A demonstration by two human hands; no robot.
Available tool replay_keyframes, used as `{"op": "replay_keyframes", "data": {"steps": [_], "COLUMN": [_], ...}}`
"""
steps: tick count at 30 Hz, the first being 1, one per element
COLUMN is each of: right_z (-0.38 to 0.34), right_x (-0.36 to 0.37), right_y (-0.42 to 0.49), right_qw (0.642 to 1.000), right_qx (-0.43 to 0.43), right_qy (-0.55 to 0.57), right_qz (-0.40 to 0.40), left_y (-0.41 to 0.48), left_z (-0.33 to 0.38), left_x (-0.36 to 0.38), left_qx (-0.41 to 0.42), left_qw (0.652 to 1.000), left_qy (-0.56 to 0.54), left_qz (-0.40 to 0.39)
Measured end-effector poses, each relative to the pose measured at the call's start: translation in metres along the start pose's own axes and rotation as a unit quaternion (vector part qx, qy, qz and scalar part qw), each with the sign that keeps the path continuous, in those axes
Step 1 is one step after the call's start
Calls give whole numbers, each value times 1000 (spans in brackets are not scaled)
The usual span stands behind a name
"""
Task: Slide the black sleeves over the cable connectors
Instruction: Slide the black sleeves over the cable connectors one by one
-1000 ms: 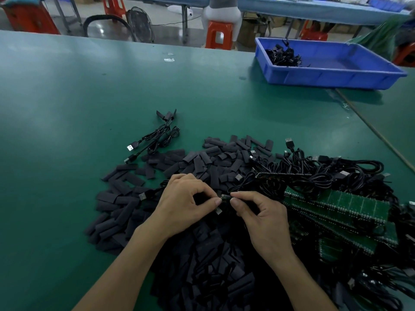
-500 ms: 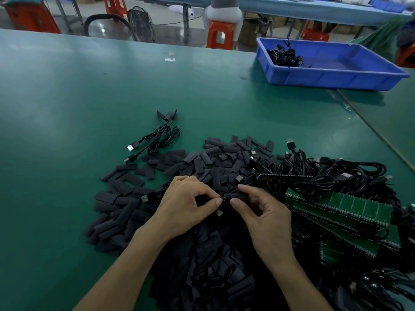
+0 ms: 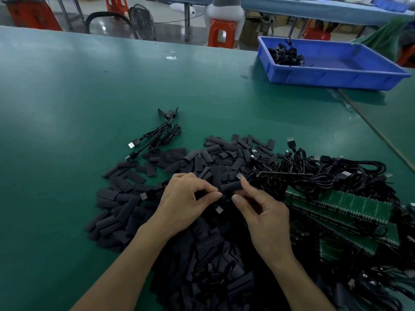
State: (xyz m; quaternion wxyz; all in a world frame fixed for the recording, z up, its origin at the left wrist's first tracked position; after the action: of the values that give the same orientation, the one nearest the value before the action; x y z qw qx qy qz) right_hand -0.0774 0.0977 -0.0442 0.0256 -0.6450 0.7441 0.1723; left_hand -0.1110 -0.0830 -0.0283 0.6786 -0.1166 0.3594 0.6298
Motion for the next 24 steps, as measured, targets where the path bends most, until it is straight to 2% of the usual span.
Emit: {"op": "replay_keyframes", "data": {"steps": [3, 9, 13, 15, 17, 20, 22, 24], "right_z": [-1, -1, -14, -37, -61, -106, -140, -156], "right_x": [2, 2, 4, 10, 13, -2, -18, -33], "right_y": [0, -1, -3, -7, -12, -12, -10, -2], "right_qw": [1000, 999, 995, 988, 982, 973, 938, 902], "right_qx": [-3, 21, 14, -37, -87, -175, -279, -321], "right_qy": [-17, -29, -84, -129, -138, -136, -206, -289], "right_qz": [-14, -25, -51, -82, -100, -60, -13, -4], "left_y": [0, 2, 3, 6, 8, 8, 13, 27], "left_z": [2, -2, 7, 16, 18, 13, 5, -7], "left_x": [1, -7, -12, -25, -44, -71, -87, -98], "left_qx": [6, -20, 12, 45, 43, 1, -34, -84], "left_qw": [1000, 998, 999, 995, 989, 976, 964, 956], "left_qy": [8, -57, -18, 16, 20, -14, 1, 29], "left_qz": [-5, 15, 36, 83, 141, 217, 263, 279]}}
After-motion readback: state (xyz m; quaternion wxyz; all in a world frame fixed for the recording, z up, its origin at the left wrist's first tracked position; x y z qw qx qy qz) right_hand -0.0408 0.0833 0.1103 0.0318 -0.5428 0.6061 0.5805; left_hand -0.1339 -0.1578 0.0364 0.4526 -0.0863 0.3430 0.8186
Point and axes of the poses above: each hand's wrist, its own y-axis towards the middle knuckle, its own x-axis out of the palm, z = x × y, the point moved 9 cm from there along y, towards the middle knuckle, and after that the axes turned 1 degree about y, right-handed, at the moved point
